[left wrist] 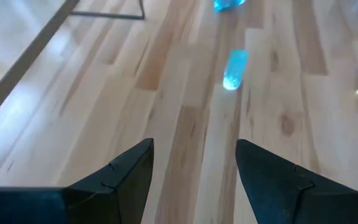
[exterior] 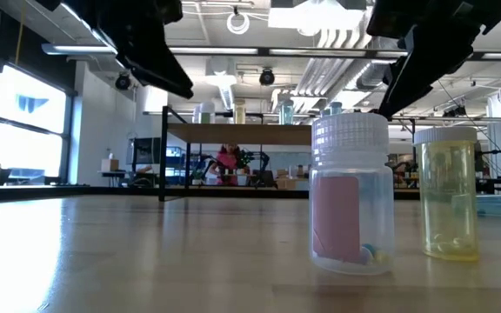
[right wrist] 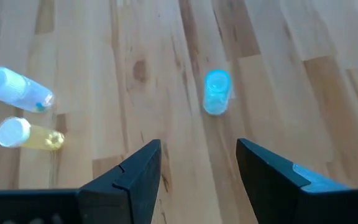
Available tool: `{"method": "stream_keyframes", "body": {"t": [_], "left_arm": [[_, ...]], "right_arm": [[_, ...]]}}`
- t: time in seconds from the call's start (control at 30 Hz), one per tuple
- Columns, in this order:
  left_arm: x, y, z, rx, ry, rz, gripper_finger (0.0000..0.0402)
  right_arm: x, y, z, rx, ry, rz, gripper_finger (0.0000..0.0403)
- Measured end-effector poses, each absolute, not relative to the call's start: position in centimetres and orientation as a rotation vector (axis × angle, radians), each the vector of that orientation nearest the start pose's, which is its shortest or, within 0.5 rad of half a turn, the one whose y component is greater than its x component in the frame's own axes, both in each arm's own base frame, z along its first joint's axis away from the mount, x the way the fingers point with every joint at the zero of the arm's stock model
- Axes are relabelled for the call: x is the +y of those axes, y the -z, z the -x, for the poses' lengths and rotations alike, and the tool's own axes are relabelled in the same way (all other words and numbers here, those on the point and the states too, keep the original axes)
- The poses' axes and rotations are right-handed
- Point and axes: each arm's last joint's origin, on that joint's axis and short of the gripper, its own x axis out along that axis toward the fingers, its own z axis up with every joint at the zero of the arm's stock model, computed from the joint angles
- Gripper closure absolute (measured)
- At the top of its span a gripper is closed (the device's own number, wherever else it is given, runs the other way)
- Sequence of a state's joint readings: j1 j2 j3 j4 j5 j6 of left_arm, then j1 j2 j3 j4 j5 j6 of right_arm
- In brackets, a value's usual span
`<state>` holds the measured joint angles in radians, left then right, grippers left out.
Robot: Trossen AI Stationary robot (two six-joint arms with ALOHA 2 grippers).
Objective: Pick and place medicine bottles onto shelf by color
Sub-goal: Put the yellow pill bottle on the shelf aligned with the other yellow pill bottles
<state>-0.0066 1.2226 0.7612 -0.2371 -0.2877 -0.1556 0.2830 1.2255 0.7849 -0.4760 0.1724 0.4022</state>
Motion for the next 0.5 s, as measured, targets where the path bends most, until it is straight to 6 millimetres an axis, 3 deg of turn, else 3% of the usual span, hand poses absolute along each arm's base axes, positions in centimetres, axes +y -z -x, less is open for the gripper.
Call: {"method": "stream_keyframes", "body": {"t": [0.2, 0.5], "left_arm": [[-0.5, -22.3, -25.2, 0.728, -0.339, 0.048, 0.0186], [-2.7, -21.5, -25.5, 0.754, -0.280, 0.055, 0.0186]], "right_arm": [[7.0, -21.5, -22.7, 0.837, 0.035, -0.160, 0.0203], [9.4, -22.6, -23.0, 0.678, -0.098, -0.123, 0.0203]]}}
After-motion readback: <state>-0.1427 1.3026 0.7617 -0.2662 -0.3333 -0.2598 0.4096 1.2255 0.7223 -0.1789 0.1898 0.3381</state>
